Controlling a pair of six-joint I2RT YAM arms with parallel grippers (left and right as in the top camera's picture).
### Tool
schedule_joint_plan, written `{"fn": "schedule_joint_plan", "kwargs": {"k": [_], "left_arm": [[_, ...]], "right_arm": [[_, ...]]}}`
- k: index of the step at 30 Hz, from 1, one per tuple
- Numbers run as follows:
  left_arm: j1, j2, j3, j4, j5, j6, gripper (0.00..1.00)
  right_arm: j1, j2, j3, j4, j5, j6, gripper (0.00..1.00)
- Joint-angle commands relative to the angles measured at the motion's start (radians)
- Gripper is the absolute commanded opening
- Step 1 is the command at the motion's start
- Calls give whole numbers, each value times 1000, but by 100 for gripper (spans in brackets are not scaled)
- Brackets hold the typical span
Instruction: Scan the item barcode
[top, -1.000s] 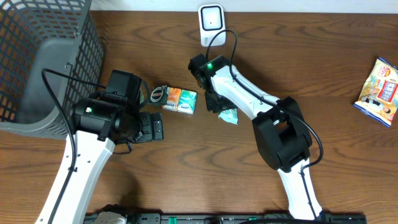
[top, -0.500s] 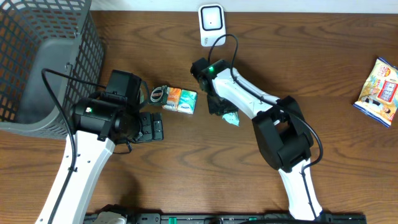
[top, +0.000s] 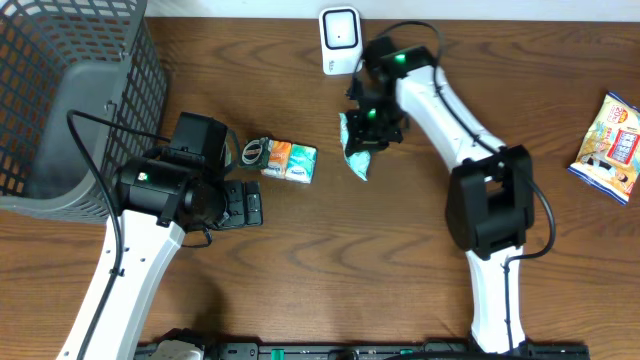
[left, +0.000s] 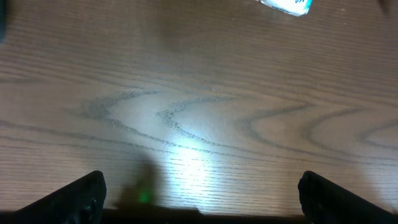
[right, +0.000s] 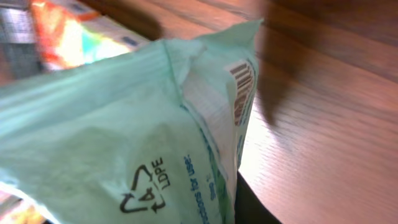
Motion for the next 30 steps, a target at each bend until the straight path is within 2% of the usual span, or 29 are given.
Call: {"fn": "schedule_joint_plan", "kwargs": {"k": [1, 4, 9, 12, 14, 18, 21, 26, 30], "left_arm": [[4, 3, -4, -3, 9, -9, 98], [4, 3, -4, -2, 9, -9, 98], [4, 3, -4, -3, 9, -9, 98], [4, 3, -4, -3, 9, -9, 98], [4, 3, -4, -3, 9, -9, 98], [4, 3, -4, -2, 9, -9, 98], [4, 3, -4, -3, 9, -9, 97], [4, 3, -4, -2, 9, -9, 98], [4, 3, -4, -3, 9, -9, 98]], "right_arm": [[-42, 0, -127, 54, -326, -135, 13], [-71, 0, -251, 154, -430, -144, 18], [-135, 0, -373, 254, -440, -109, 22], [-193, -1, -370, 238, -409, -109, 31], [-233, -6, -342, 190, -375, -110, 38], [-290, -14, -242, 51, -252, -111, 42], [-307, -23, -138, -69, -127, -120, 49], [-269, -73, -15, -217, 4, -145, 54], [-196, -146, 8, -237, 67, -144, 58]]}}
